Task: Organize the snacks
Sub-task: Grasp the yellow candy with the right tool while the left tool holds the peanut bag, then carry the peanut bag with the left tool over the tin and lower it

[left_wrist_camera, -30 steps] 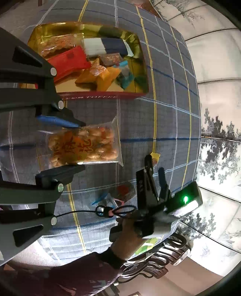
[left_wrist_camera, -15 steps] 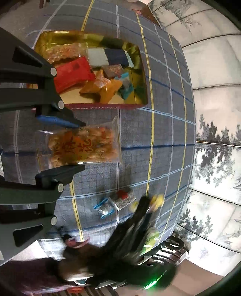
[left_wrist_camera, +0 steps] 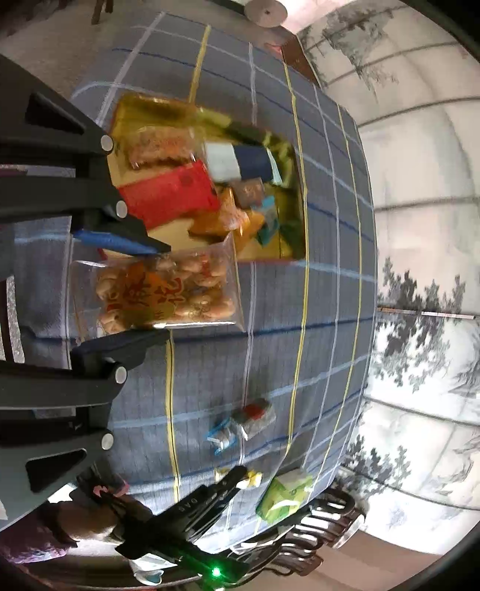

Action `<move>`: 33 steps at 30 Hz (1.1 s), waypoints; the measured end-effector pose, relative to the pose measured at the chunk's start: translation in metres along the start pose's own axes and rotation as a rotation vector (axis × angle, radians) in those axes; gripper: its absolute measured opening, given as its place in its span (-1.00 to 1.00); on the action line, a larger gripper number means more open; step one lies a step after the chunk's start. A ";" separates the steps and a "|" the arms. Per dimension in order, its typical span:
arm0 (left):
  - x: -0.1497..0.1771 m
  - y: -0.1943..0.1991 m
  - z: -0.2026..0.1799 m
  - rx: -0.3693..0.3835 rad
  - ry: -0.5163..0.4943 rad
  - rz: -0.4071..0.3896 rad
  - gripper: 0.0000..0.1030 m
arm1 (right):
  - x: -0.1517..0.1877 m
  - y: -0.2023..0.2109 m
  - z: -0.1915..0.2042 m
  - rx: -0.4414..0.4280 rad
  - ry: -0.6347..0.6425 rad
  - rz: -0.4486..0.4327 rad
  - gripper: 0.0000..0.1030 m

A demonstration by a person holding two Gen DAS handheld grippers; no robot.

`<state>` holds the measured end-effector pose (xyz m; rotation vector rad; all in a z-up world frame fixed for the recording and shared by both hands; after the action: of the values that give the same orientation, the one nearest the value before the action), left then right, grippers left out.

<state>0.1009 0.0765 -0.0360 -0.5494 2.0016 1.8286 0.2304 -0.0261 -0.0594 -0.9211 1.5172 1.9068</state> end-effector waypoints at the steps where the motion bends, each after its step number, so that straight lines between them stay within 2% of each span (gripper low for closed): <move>1: 0.003 0.001 0.005 -0.010 0.003 -0.003 -0.26 | 0.004 0.001 -0.005 0.007 -0.013 0.001 -0.57; 5: 0.010 0.003 0.017 -0.043 0.006 -0.010 -0.26 | 0.004 0.003 -0.017 0.026 -0.061 -0.006 -0.57; 12: 0.020 0.001 0.037 -0.060 0.034 -0.011 -0.26 | 0.006 -0.004 -0.023 0.029 -0.099 0.036 -0.57; 18: 0.023 0.001 0.047 -0.081 0.037 -0.026 -0.26 | 0.010 -0.009 -0.022 0.035 -0.100 0.063 -0.57; 33: 0.029 -0.002 0.081 -0.112 0.085 -0.021 -0.26 | 0.011 -0.012 -0.021 0.055 -0.100 0.067 -0.57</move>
<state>0.0775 0.1556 -0.0596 -0.6885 1.9472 1.9447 0.2361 -0.0438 -0.0786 -0.7484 1.5508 1.9183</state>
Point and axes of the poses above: each gripper's, at about its wrist camera, not at the fingertips, and y roughly against the way its jaws point, z to its left, x to its underside, the point moved 7 cm from there along -y, roughly the way its jaws point, and after that the axes turned 3 degrees about x, right-handed, at the moved point
